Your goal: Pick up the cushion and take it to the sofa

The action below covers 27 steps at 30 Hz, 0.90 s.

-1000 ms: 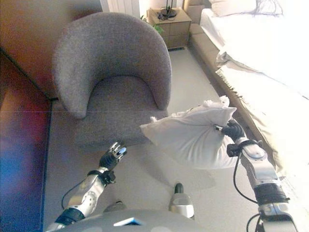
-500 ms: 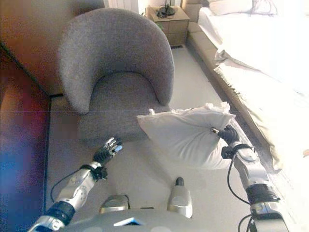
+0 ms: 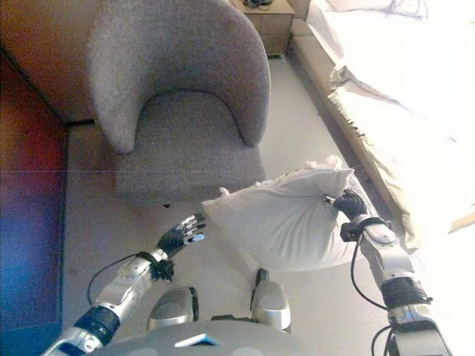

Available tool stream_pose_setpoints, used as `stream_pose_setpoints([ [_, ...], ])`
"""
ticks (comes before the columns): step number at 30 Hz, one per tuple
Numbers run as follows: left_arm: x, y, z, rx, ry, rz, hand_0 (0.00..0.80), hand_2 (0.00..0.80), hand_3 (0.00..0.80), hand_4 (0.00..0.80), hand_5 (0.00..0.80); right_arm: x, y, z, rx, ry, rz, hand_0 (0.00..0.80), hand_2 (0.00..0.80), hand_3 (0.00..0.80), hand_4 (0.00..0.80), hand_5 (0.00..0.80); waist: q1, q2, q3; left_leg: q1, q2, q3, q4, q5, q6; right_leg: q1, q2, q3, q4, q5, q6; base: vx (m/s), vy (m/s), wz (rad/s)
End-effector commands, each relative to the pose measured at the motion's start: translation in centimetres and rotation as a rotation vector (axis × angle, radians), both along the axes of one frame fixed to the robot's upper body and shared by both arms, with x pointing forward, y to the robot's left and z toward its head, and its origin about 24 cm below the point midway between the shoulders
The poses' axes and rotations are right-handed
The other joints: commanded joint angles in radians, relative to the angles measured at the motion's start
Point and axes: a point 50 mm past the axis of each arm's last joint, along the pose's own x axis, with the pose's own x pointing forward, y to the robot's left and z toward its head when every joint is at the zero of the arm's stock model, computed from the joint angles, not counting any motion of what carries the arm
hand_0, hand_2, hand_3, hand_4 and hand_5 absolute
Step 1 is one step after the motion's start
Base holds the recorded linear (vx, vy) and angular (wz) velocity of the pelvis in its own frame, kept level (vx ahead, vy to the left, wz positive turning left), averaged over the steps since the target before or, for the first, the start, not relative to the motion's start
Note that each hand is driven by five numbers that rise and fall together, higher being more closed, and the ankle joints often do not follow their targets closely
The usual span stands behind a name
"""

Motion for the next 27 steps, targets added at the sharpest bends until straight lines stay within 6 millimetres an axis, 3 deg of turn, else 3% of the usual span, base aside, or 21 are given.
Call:
stream_pose_setpoints([
  [1, -0.5, -1.3, 0.9, -0.124, -0.028, -0.038, 0.0, 0.0, 0.0, 0.0, 0.0, 5.0, 0.9, 11.0, -0.016, -0.427, 0.115, 0.8, 0.8, 0.8, 0.8, 0.8, 0.011, 0.023, -0.092, 0.24, -0.001, 0.016, -0.107, -0.062, 0.043, -0.084, 0.011, 0.01, -0.059, 0.139, 0.036, 0.441, -0.199, -0.03],
  [4, -1.5, -1.6, 0.5, -0.159, -0.019, -0.047, 0.0, 0.0, 0.0, 0.0, 0.0, 4.4, 1.4, 11.0, -0.032, -0.416, 0.162, 0.8, 0.8, 0.8, 0.8, 0.8, -0.002, 0.036, -0.123, 0.217, 0.061, 0.073, -0.02, 0.097, -0.013, -0.045, 0.041, -0.012, -0.061, 0.088, -0.015, 0.322, -0.224, 0.02],
  [7, -2.0, -2.1, 0.5, -0.185, -0.018, -0.071, 0.0, 0.0, 0.0, 0.0, 0.0, 3.9, 0.9, 11.2, -0.043, -0.439, 0.148, 0.8, 0.8, 0.8, 0.8, 0.8, -0.009, 0.038, -0.126, 0.139, 0.086, 0.126, 0.132, 0.17, -0.046, -0.011, 0.042, -0.047, -0.065, 0.048, -0.062, 0.207, -0.218, 0.22],
  [9, -2.2, -2.4, 0.3, -0.167, -0.017, -0.091, 0.0, 0.0, 0.0, 0.0, 0.0, 3.6, 0.8, 11.1, -0.043, -0.445, 0.14, 0.8, 0.8, 0.8, 0.8, 0.8, -0.009, 0.038, -0.123, 0.083, 0.083, 0.113, 0.193, 0.167, -0.048, 0.003, 0.041, -0.056, -0.052, 0.026, -0.079, 0.147, -0.13, 0.17],
  [11, -2.2, -2.6, 0.4, -0.179, -0.026, -0.104, 0.0, 0.0, 0.0, 0.0, 0.0, 3.5, 1.0, 10.8, -0.055, -0.44, 0.143, 0.8, 0.8, 0.8, 0.8, 0.8, -0.005, 0.043, -0.118, 0.068, 0.064, 0.09, 0.162, 0.155, -0.041, 0.019, 0.045, -0.052, -0.052, 0.017, -0.082, 0.142, -0.039, 0.06],
  [15, -1.8, -3.1, 0.8, -0.197, -0.043, -0.119, 0.0, 0.0, 0.0, 0.0, 0.0, 3.6, 0.9, 10.7, -0.076, -0.428, 0.136, 0.8, 0.8, 0.8, 0.8, 0.8, -0.005, 0.064, -0.123, 0.111, 0.019, 0.03, -0.032, 0.13, -0.02, 0.022, 0.082, -0.007, -0.062, 0.007, -0.077, 0.111, 0.035, 0.03],
  [18, -1.1, -3.4, 1.0, -0.203, -0.046, -0.126, 0.0, 0.0, 0.0, 0.0, 0.0, 3.5, 0.6, 10.4, -0.071, -0.418, 0.109, 0.8, 0.8, 0.8, 0.8, 0.8, -0.014, 0.077, -0.118, 0.134, 0.006, 0.053, -0.193, 0.094, -0.008, 0.017, 0.102, 0.001, -0.038, -0.013, -0.067, 0.097, 0.036, 0.16],
  [20, -0.9, -3.6, 1.0, -0.203, -0.051, -0.14, 0.0, 0.0, 0.0, 0.0, 0.0, 3.4, 0.5, 10.1, -0.063, -0.418, 0.085, 0.8, 0.8, 0.8, 0.8, 0.8, -0.001, 0.078, -0.103, 0.111, 0.003, 0.032, -0.27, 0.123, -0.011, 0.034, 0.112, 0.001, -0.031, -0.029, -0.061, 0.056, 0.004, 0.47],
  [21, -0.8, -3.6, 1.1, -0.201, -0.057, -0.148, 0.0, 0.0, 0.0, 0.0, 0.0, 3.4, 0.5, 10.1, -0.059, -0.424, 0.075, 0.8, 0.8, 0.8, 0.8, 0.8, 0.012, 0.08, -0.093, 0.087, 0.007, 0.01, -0.311, 0.163, -0.02, 0.047, 0.12, 0.001, -0.03, -0.04, -0.059, 0.017, -0.013, 0.45],
  [23, -0.2, -3.7, 1.2, -0.193, -0.071, -0.174, 0.0, 0.0, 0.0, 0.0, 0.0, 3.9, 0.4, 10.4, -0.061, -0.441, 0.054, 0.8, 0.8, 0.8, 0.8, 0.8, 0.033, 0.074, -0.071, 0.048, 0.008, -0.007, -0.319, 0.204, -0.033, 0.074, 0.126, 0.003, -0.038, -0.058, -0.065, 0.018, 0.007, 0.11],
  [25, 0.3, -3.8, 1.2, -0.187, -0.079, -0.195, 0.0, 0.0, 0.0, 0.0, 0.0, 4.3, 0.5, 10.6, -0.057, -0.448, 0.056, 0.8, 0.8, 0.8, 0.8, 0.8, 0.032, 0.064, -0.065, 0.027, -0.011, 0.017, -0.264, 0.177, -0.018, 0.092, 0.115, 0.002, -0.033, -0.073, -0.069, 0.103, 0.093, -0.26],
  [27, 0.5, -3.9, 1.4, -0.19, -0.078, -0.193, 0.0, 0.0, 0.0, 0.0, 0.0, 4.0, 0.4, 10.6, -0.058, -0.44, 0.059, 0.8, 0.8, 0.8, 0.8, 0.8, 0.011, 0.064, -0.073, 0.035, -0.023, 0.075, -0.228, 0.139, 0.007, 0.095, 0.102, 0.011, -0.017, -0.085, -0.068, 0.175, 0.151, -0.18],
])
